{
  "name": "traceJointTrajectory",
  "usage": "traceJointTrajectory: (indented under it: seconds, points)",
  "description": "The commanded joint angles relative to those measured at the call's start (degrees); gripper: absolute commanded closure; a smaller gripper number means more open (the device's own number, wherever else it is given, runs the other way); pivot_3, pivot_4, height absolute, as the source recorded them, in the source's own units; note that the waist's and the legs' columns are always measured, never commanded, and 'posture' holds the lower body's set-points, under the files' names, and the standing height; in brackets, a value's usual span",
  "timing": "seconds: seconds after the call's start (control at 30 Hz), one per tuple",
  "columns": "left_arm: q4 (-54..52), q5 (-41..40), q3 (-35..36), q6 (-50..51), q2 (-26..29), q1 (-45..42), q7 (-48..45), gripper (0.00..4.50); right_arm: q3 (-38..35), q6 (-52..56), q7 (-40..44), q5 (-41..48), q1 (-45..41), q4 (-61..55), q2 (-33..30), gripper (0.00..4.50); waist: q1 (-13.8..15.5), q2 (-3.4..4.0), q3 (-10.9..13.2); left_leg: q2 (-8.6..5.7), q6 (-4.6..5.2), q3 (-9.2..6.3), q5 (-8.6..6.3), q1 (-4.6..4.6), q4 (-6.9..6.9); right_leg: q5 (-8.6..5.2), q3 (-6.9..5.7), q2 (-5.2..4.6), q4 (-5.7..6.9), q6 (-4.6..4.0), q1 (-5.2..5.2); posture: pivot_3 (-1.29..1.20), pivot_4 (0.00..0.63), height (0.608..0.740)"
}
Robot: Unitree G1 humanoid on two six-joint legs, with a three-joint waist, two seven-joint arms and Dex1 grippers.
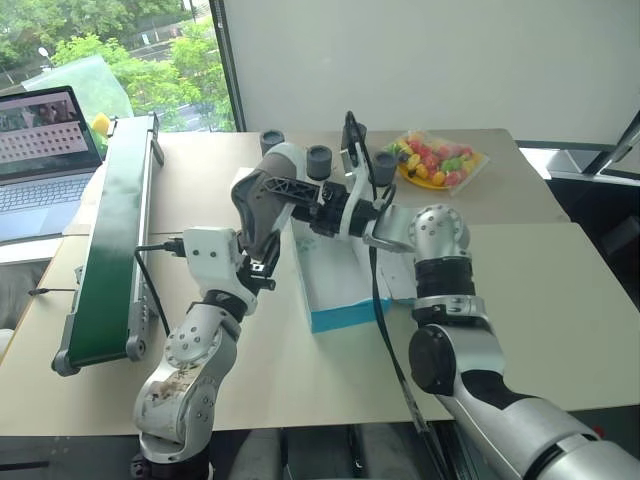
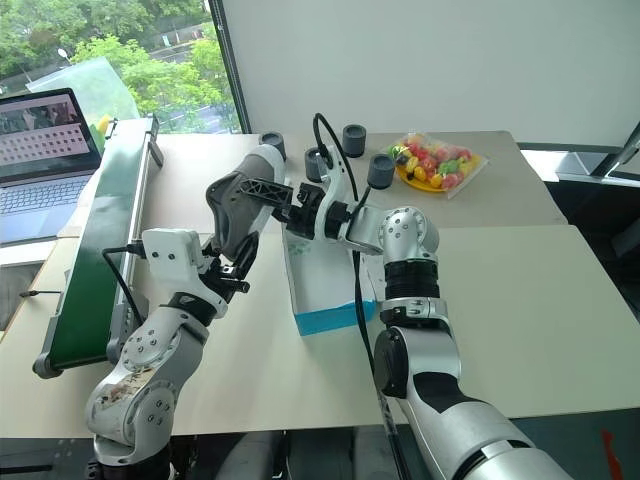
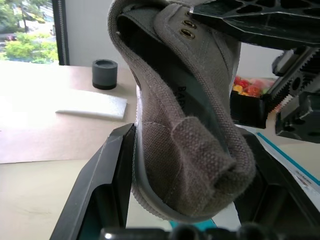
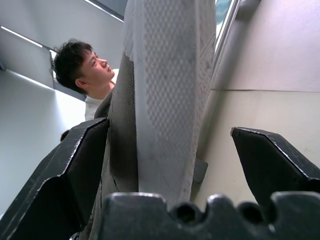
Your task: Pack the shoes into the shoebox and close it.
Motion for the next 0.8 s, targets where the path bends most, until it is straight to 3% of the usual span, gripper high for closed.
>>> traceJointTrajectory:
  seconds: [0.03,0.13,0.43,0.5,0.6,0.67,0.73,0.77,0.8]
  points:
    - [-1.53,-0.77,0.06,-0.65,0.20,-1.73,-0.60,2.22,-0.79,-0.78,-1.35,2.54,-0.78,-4.04,0.73,0.00,0.08,0.00,0.00,0.00,0.00,0.00,0.00,-0.02,0.00,0.00,0.00,0.00,-0.01,0.01,0.00,0.00,0.150,0.739]
    - [-0.94,-0.51,0.26,-0.70,0.37,-2.10,-0.54,2.22,-1.09,-1.16,-2.85,3.07,-0.01,-5.26,1.05,0.65,0.10,0.00,0.00,-0.02,0.00,0.00,0.00,-0.05,0.00,0.01,0.00,-0.02,-0.04,0.03,-0.01,0.00,0.150,0.739]
    - [-0.05,0.61,0.26,-0.34,1.27,-1.91,-0.04,2.22,-1.03,-0.72,-5.37,4.59,1.90,-8.64,1.92,3.64,0.05,0.00,0.00,-0.02,0.00,0.00,0.00,-0.02,0.00,0.01,0.01,-0.01,-0.02,0.03,-0.01,0.00,0.150,0.739]
    - [0.44,1.33,0.35,0.20,1.78,-1.81,0.39,2.22,-0.90,-0.32,-5.61,4.99,2.11,-9.39,2.19,4.02,0.07,0.00,0.00,-0.02,0.00,0.00,0.00,-0.03,0.00,0.01,0.01,-0.01,-0.03,0.03,-0.01,0.00,0.150,0.739]
    - [1.09,2.68,0.22,0.19,2.90,-1.79,0.75,2.22,-1.46,-0.36,-5.90,6.10,2.21,-10.69,2.79,4.02,0.07,0.00,0.00,-0.02,0.00,0.00,0.00,-0.04,0.00,0.01,0.01,-0.02,-0.03,0.04,-0.01,0.00,0.150,0.739]
    - [0.95,2.77,0.88,-1.48,2.69,-1.68,0.87,1.35,-2.92,-0.90,-7.22,7.08,2.09,-10.96,3.63,4.03,0.05,0.00,0.00,-0.02,0.00,0.00,0.00,-0.03,0.00,0.01,0.01,-0.02,-0.03,0.03,-0.02,0.00,0.150,0.739]
    - [0.52,2.53,0.56,-1.34,3.46,-1.71,0.04,0.79,-4.34,-1.42,-8.79,8.11,1.94,-10.87,4.25,4.03,0.10,0.00,0.00,-0.01,0.00,-0.01,0.00,-0.03,0.00,0.01,0.01,-0.02,-0.03,0.03,-0.02,0.00,0.150,0.739]
    - [-0.04,2.68,-0.31,-1.20,4.94,-1.61,-1.24,0.25,-5.18,-2.44,-9.89,8.52,1.76,-10.74,4.50,4.03,0.12,0.00,0.00,-0.02,0.00,-0.01,0.00,-0.03,0.00,0.01,0.01,-0.02,-0.03,0.03,-0.01,0.00,0.150,0.739]
    - [-0.86,2.38,-0.90,-1.15,6.78,-1.28,-3.13,0.10,-6.52,-4.02,-11.80,8.83,1.19,-9.92,4.64,4.03,0.11,0.01,0.00,-0.02,0.00,-0.01,0.00,-0.02,0.00,0.01,0.01,-0.02,-0.03,0.03,0.00,0.00,0.150,0.739]
